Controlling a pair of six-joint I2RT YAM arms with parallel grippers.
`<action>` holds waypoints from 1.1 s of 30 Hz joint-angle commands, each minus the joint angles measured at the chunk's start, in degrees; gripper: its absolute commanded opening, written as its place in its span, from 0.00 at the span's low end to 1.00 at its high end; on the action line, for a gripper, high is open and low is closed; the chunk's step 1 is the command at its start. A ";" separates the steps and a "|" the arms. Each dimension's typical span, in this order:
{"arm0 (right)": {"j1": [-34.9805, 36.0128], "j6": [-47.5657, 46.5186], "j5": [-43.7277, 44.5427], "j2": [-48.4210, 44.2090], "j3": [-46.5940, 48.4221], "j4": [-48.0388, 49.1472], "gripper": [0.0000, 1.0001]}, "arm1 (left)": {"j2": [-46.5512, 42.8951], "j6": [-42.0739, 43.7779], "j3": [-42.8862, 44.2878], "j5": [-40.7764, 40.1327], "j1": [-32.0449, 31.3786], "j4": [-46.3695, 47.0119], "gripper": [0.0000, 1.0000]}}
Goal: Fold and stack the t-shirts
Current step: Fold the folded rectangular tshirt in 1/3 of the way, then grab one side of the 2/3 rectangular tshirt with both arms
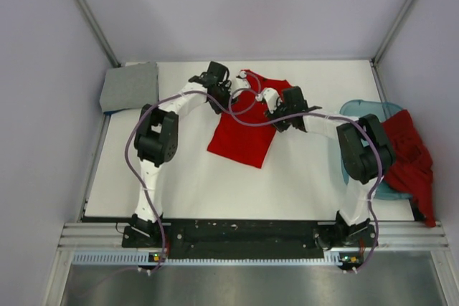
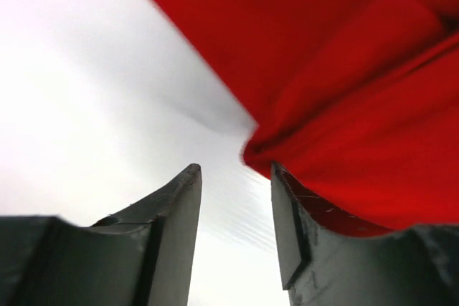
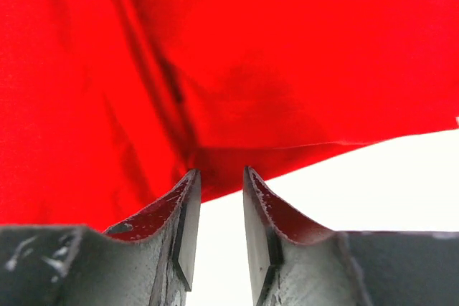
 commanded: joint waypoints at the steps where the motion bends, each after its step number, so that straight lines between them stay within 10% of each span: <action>1: -3.59 7.34 6.35 1.73 7.38 3.00 0.33 | 3.49 -5.22 9.02 -13.57 -0.36 8.29 0.52; 7: -5.20 12.04 2.68 -7.81 5.40 1.93 0.46 | 2.22 -6.91 19.97 -5.57 1.14 -2.59 0.59; 15: 14.92 -14.69 -4.80 -28.75 -20.00 -0.78 0.62 | -27.05 29.62 -25.00 22.34 0.96 -6.48 0.60; 20: 24.24 -15.75 -0.26 -27.72 -24.24 0.27 0.62 | -32.88 39.67 -38.75 23.23 0.96 -1.82 0.64; 33: 28.13 -15.14 15.31 -12.95 -16.95 -1.57 0.57 | -25.24 38.54 -41.66 11.55 -0.79 6.44 0.71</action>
